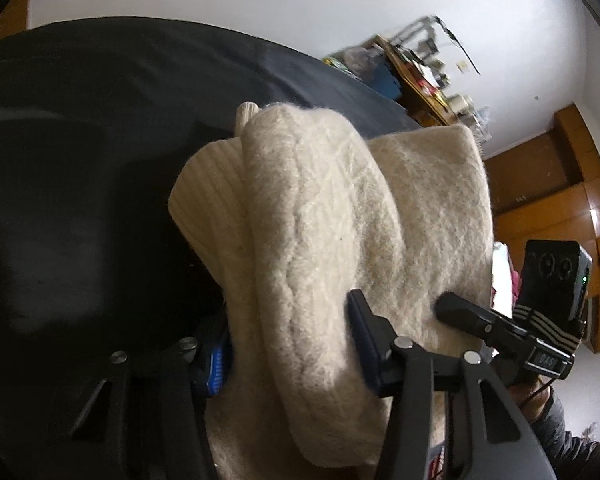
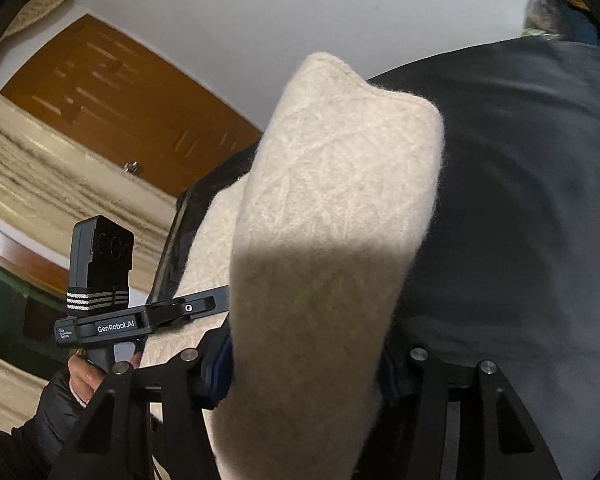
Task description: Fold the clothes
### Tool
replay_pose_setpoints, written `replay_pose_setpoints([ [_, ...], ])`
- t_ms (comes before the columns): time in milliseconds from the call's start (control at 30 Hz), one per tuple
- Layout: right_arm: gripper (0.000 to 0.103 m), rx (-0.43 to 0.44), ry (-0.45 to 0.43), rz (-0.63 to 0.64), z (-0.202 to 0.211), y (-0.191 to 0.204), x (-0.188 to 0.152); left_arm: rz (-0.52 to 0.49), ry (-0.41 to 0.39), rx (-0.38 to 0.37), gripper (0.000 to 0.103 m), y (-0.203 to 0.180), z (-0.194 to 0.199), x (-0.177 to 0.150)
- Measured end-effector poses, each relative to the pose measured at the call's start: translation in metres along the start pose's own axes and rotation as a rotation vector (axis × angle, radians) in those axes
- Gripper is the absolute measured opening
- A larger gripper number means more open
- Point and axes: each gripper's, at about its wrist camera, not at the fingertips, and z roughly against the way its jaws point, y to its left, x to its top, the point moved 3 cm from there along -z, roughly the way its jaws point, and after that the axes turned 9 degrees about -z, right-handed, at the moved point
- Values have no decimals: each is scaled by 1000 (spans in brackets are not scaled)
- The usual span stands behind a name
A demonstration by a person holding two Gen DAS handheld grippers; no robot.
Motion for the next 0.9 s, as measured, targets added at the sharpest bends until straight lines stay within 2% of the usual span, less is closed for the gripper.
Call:
replay_pose_setpoints([
  [300, 59, -120, -141, -128, 129, -105, -28, -130, 90, -99, 56, -149, -90, 4],
  [433, 59, -172, -202, -193, 184, -157, -42, -180, 124, -114, 56, -212, -131, 1],
  [567, 60, -223, -230, -223, 221, -207, -47, -225, 136, -100, 56, -264, -166, 0],
  [700, 70, -291, -226, -243, 239, -247, -51, -275, 128, -47, 66, -293, -183, -2],
  [767, 73, -315, -250, -234, 244, -247, -62, -292, 122, -12, 69, -296, -180, -3],
  [867, 73, -403, -329, -175, 293, -262, -83, -309, 118, 33, 73, -298, -174, -3],
  [900, 73, -417, -349, -155, 324, -280, -93, -313, 118, 49, 74, -300, -173, 0],
])
